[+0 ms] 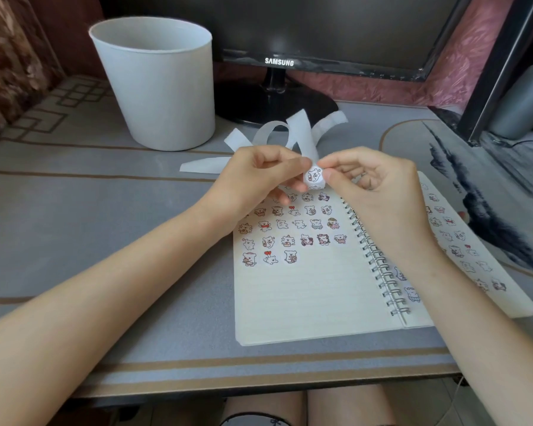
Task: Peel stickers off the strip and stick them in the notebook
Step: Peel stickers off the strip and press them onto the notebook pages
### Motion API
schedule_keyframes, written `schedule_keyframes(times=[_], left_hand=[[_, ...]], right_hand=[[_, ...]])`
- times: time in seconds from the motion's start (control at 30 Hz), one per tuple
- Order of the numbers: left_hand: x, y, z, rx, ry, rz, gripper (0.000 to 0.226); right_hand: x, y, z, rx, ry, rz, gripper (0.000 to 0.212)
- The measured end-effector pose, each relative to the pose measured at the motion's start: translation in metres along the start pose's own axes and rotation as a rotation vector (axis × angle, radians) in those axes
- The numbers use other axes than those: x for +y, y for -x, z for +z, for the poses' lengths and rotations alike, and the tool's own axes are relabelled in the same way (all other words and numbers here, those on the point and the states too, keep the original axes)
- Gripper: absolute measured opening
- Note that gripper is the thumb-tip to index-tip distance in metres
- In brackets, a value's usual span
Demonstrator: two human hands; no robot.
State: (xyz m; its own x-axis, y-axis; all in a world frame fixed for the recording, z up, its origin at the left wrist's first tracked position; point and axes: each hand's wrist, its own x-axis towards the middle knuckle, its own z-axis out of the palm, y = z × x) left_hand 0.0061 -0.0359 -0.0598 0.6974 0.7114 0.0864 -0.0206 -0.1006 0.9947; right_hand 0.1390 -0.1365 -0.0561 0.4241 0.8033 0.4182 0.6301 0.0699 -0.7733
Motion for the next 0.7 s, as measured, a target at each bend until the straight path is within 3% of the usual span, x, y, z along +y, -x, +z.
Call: schedule_keyframes(times=[0.5, 0.7], left_hand=[[-0.0022, -0.0014, 0.0014, 0.010, -0.004, -0.005, 0.016], [-0.0026, -0.0021, 0.0011, 0.020, 0.016, -0.067, 0.017]], right_hand=[[0.0007, 0.0008, -0.0009, 0.001, 0.168, -0.053, 0.005], [-0.0071, 0.0080, -0.0026, 0.010, 0.315, -0.216, 0.002]])
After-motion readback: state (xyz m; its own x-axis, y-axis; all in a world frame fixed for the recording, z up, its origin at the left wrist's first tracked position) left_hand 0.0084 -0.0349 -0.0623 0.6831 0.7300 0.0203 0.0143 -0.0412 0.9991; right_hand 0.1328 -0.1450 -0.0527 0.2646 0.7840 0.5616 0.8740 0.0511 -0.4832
